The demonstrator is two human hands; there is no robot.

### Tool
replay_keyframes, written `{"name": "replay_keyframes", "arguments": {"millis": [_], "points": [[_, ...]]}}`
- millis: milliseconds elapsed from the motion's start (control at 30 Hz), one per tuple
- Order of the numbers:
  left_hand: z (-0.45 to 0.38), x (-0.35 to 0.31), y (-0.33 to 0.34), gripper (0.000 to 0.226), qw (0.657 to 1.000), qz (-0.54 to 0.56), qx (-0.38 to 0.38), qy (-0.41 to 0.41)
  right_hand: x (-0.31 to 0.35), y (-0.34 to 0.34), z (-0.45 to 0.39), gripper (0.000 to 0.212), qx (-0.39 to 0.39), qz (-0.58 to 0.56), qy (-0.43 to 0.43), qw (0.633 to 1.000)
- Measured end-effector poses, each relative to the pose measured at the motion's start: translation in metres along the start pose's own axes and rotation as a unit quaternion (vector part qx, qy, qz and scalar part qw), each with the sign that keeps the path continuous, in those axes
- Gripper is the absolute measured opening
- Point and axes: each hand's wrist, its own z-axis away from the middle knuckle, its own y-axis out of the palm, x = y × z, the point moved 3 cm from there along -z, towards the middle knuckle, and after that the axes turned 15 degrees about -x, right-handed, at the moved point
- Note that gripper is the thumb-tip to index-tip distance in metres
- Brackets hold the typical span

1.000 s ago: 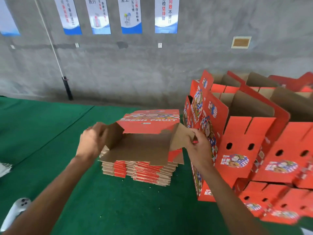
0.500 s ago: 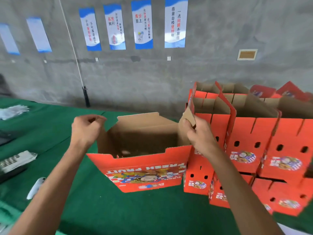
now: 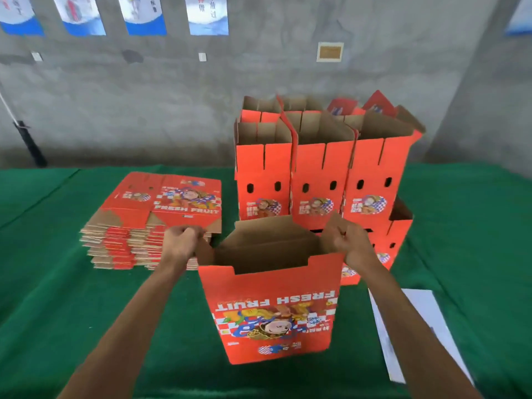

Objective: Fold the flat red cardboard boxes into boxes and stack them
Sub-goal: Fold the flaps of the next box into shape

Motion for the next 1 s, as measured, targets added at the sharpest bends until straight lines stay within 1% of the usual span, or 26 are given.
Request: {"name": "replay_keyframes", "arguments": {"millis": [67,133,267,300,333,367,400,433,467,500,533,567,600,633,667,700,733,767,800,867,933,967,1000], "points": [[0.005,0.006,0.028,0.021,1.000,0.003,0.025,-0.007,-0.023,-0.019,0.003,0.034,-0.040,0.020,0.026,0.999],[0.008,0.014,0.051,0.018,0.999,0.013,0.044,-0.022,-0.043,-0.034,0.008,0.023,-0.082,0.031,0.051,0.995],[0.018,0.021,0.081,0.021,0.994,0.044,0.080,-0.057,-0.071,-0.053,0.017,0.018,-0.110,0.045,0.106,0.987],[0.019,0.019,0.086,0.022,0.994,0.047,0.084,-0.047,-0.076,-0.057,0.019,0.015,-0.118,0.048,0.117,0.985],[0.020,0.016,0.088,0.025,0.996,0.037,0.086,-0.007,-0.080,-0.060,0.021,0.013,-0.125,0.048,0.127,0.983],[0.022,0.013,0.088,0.026,0.994,0.003,0.089,0.067,-0.085,-0.063,0.025,0.014,-0.129,0.045,0.142,0.980],[0.025,0.011,0.087,0.029,0.979,-0.058,0.089,0.175,-0.089,-0.065,0.029,0.015,-0.135,0.034,0.161,0.977],[0.031,0.010,0.086,0.037,0.936,-0.149,0.079,0.310,-0.092,-0.066,0.032,0.017,-0.142,0.016,0.179,0.973],[0.039,0.013,0.087,0.048,0.864,-0.238,0.065,0.439,-0.094,-0.067,0.035,0.019,-0.149,0.001,0.193,0.970],[0.045,0.017,0.088,0.058,0.792,-0.295,0.063,0.531,-0.095,-0.066,0.037,0.020,-0.155,-0.008,0.200,0.967],[0.050,0.022,0.088,0.060,0.743,-0.311,0.082,0.587,-0.096,-0.066,0.037,0.021,-0.159,-0.009,0.204,0.966],[0.053,0.027,0.088,0.052,0.716,-0.285,0.112,0.627,-0.097,-0.065,0.037,0.023,-0.163,-0.006,0.204,0.965],[0.055,0.033,0.084,0.036,0.716,-0.224,0.151,0.644,-0.096,-0.065,0.037,0.024,-0.168,-0.002,0.204,0.964],[0.054,0.037,0.079,0.023,0.744,-0.157,0.194,0.620,-0.097,-0.066,0.036,0.025,-0.172,0.002,0.204,0.964],[0.051,0.041,0.074,0.025,0.786,-0.107,0.239,0.560,-0.097,-0.067,0.035,0.025,-0.176,0.006,0.201,0.964],[0.048,0.044,0.069,0.035,0.823,-0.080,0.276,0.489,-0.097,-0.067,0.035,0.024,-0.180,0.012,0.197,0.964],[0.048,0.046,0.065,0.045,0.845,-0.073,0.308,0.430,-0.097,-0.068,0.034,0.023,-0.181,0.019,0.195,0.964],[0.050,0.048,0.060,0.054,0.853,-0.069,0.338,0.392,-0.097,-0.068,0.033,0.023,-0.183,0.027,0.194,0.963],[0.055,0.049,0.056,0.063,0.849,-0.072,0.362,0.379,-0.098,-0.068,0.033,0.023,-0.185,0.033,0.193,0.963],[0.064,0.057,0.048,0.078,0.825,-0.085,0.400,0.390,-0.100,-0.067,0.032,0.026,-0.191,0.042,0.193,0.962],[0.068,0.064,0.040,0.087,0.810,-0.130,0.419,0.389,-0.101,-0.065,0.030,0.024,-0.191,0.046,0.190,0.962],[0.071,0.067,0.039,0.084,0.812,-0.154,0.414,0.382,-0.101,-0.065,0.030,0.022,-0.191,0.050,0.189,0.962],[0.074,0.066,0.040,0.073,0.814,-0.170,0.400,0.384,-0.101,-0.064,0.029,0.021,-0.189,0.053,0.187,0.963]]}}
